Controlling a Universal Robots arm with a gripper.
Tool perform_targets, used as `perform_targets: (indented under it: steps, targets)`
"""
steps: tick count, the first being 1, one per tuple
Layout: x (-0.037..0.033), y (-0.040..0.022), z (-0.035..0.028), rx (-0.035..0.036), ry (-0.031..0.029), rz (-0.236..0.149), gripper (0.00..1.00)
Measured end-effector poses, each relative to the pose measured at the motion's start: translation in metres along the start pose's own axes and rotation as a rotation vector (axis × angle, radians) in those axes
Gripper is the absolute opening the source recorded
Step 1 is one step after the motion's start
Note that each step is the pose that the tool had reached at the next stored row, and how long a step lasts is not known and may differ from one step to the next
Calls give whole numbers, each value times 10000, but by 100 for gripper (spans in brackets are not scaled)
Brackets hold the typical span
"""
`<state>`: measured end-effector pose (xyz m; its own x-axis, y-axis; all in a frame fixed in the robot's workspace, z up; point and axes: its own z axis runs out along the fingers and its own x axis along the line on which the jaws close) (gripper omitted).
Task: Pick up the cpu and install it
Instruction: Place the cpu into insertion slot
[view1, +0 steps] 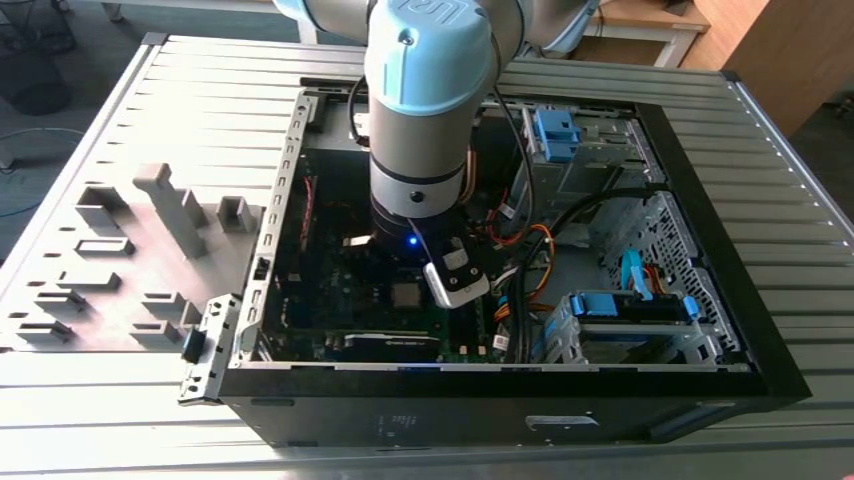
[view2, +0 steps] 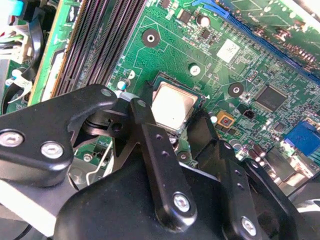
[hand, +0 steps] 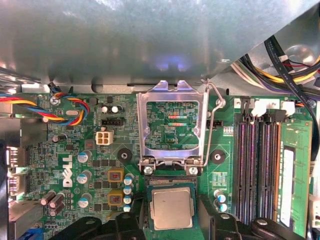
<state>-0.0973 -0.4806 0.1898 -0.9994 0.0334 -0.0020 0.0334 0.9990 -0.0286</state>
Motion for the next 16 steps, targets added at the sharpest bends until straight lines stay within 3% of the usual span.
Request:
perform_targets:
  steps: [14, 16]
  targets:
    - [-2, 0, 0, -1, 0, 0, 55]
    - [-2, 0, -1, 2, 4, 1, 47]
